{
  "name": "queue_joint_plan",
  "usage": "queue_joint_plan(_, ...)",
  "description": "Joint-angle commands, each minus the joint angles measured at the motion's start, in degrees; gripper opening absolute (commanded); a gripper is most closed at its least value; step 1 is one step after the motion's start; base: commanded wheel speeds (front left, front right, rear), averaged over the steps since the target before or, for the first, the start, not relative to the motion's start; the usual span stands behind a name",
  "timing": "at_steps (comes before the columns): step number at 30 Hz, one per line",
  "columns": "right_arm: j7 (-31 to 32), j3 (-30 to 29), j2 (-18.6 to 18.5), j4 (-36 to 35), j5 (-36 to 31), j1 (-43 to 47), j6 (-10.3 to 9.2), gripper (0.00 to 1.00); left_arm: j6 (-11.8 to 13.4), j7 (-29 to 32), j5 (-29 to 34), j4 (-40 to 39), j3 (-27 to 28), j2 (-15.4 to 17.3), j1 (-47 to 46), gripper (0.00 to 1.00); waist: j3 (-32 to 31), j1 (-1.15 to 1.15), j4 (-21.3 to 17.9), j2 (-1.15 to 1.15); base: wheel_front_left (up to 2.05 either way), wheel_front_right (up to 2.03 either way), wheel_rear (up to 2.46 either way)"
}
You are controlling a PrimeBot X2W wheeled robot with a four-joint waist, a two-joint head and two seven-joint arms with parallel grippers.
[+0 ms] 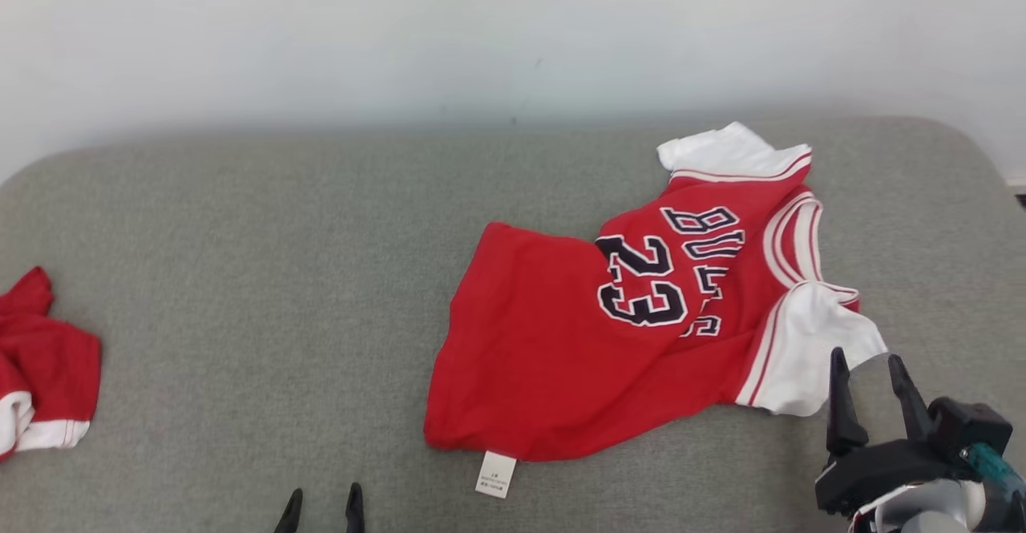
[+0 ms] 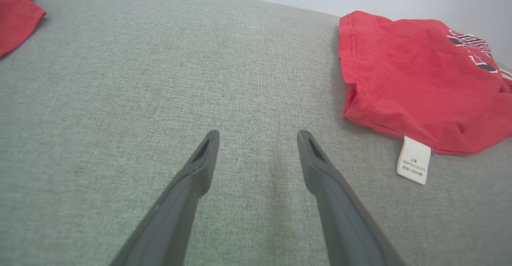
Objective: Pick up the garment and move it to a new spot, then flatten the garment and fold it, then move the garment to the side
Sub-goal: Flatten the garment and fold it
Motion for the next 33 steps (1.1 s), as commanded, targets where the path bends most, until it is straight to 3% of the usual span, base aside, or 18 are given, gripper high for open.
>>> queue_joint_plan(1,-0.01,-0.45,0.31,-0.91,-0.51,0.92,-0.15,1.0,-0.24,-0.19,0.81,-0.61,0.45,0.03,0.58,1.0,-3.15,0.01,-2.85,0.0,0.0,0.0,0.0)
queue_joint_plan(9,-0.01,-0.23,2.49,-5.97,-3.67,5.86,-0.15,1.0,-0.6,-0.19,1.85,-2.74,2.75,0.02,3.35,1.0,-5.69,0.01,-4.28,0.0,0.0,0.0,0.0)
queue_joint_plan(18,-0.01,7.05,3.65,-11.7,-3.96,10.71,-0.15,1.0,-0.9,-0.19,3.55,-4.99,3.9,0.02,5.81,1.0,-7.82,0.01,-2.87,0.0,0.0,0.0,0.0)
queue_joint_plan(25,-0.01,12.38,3.77,-12.11,-4.16,12.67,-0.15,1.0,-1.24,-0.19,5.0,-6.22,4.45,0.03,6.47,1.0,-8.63,0.01,-1.65,0.0,0.0,0.0,0.0)
queue_joint_plan(33,-0.01,13.31,4.02,-12.19,-4.86,13.57,-0.15,1.0,-1.04,-0.19,5.4,-7.31,3.91,0.02,7.19,1.0,-8.79,0.01,-0.92,0.0,0.0,0.0,0.0)
